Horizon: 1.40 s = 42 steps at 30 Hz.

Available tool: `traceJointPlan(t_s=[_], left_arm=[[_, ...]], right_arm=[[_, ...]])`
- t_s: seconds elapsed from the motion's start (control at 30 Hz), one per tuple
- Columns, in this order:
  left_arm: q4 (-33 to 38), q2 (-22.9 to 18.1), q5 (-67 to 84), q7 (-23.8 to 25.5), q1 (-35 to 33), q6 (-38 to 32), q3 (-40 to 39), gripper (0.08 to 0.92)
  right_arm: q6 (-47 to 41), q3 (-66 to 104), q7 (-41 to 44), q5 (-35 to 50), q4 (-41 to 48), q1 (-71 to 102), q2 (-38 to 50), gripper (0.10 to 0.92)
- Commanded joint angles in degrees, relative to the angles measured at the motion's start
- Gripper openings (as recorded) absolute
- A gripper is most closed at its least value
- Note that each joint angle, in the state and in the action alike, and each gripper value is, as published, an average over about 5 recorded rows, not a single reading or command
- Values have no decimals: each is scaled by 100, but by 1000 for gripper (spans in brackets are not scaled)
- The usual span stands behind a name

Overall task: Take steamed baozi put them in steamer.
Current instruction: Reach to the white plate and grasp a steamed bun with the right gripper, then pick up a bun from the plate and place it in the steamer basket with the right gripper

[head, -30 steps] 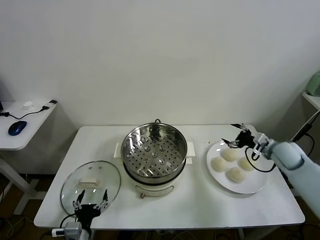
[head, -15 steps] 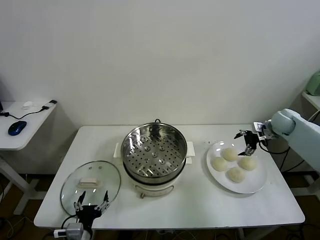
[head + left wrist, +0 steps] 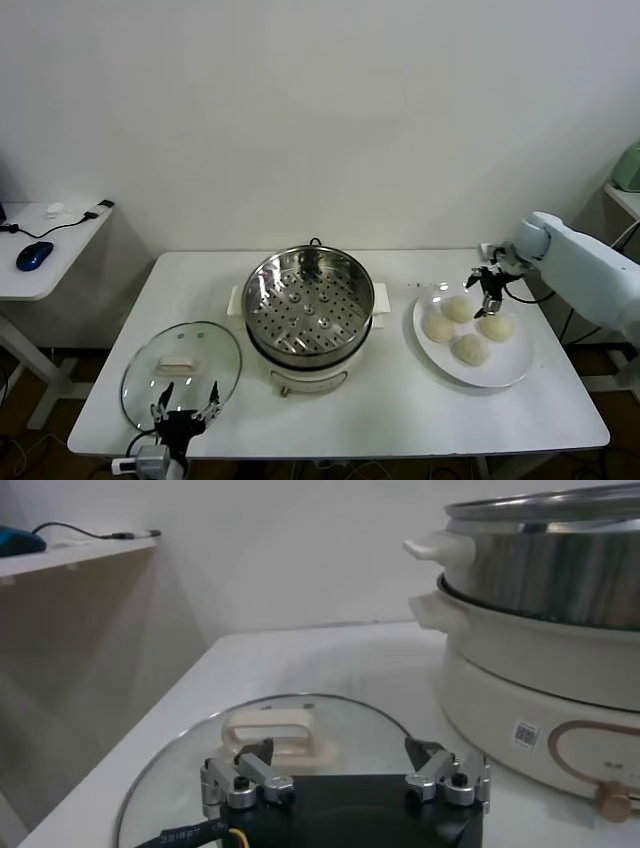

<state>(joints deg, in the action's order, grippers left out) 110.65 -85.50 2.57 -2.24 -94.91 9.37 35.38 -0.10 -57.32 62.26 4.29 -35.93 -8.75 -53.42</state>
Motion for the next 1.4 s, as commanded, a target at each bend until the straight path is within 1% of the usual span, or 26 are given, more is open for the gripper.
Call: traceJointPlan(t_s=[0.03, 0.13, 0.27, 0.63, 0.83, 0.93, 1.07, 1.17, 1.27, 1.4], left_arm=[[-14, -4, -9, 0, 1, -7, -4, 823], [-33, -5, -21, 3, -1, -28, -21, 823], [-61, 1, -41, 4, -11, -69, -33, 823], [-34, 1, -50, 0, -67, -89, -52, 823], [-11, -13, -79, -7, -68, -88, -72, 823], [8, -21, -94, -11, -81, -87, -76, 823], [37, -32, -103, -20, -104, -86, -70, 823], [73, -39, -110, -24, -130, -81, -70, 823], [110, -37, -128, -24, -147, -66, -81, 823], [158, -30, -146, -24, -148, -38, -103, 823]], right_arm=[[-92, -20, -34, -168, 647, 116, -498, 823], [-91, 132, -136, -407, 893, 164, -670, 823], [-106, 299, -217, -405, 1073, 176, -827, 823], [-188, 232, -43, -350, 1029, 195, -816, 794], [-218, 274, -104, -337, 1036, 166, -832, 715], [-215, 212, -52, -276, 906, 93, -748, 691], [-210, -60, 20, -24, 599, -226, -558, 687], [-196, -556, 76, 321, 139, -810, -380, 687], [-164, -1429, 134, 895, -555, -1697, -274, 687], [51, -2528, 177, 1916, -1796, -3249, -361, 687]])
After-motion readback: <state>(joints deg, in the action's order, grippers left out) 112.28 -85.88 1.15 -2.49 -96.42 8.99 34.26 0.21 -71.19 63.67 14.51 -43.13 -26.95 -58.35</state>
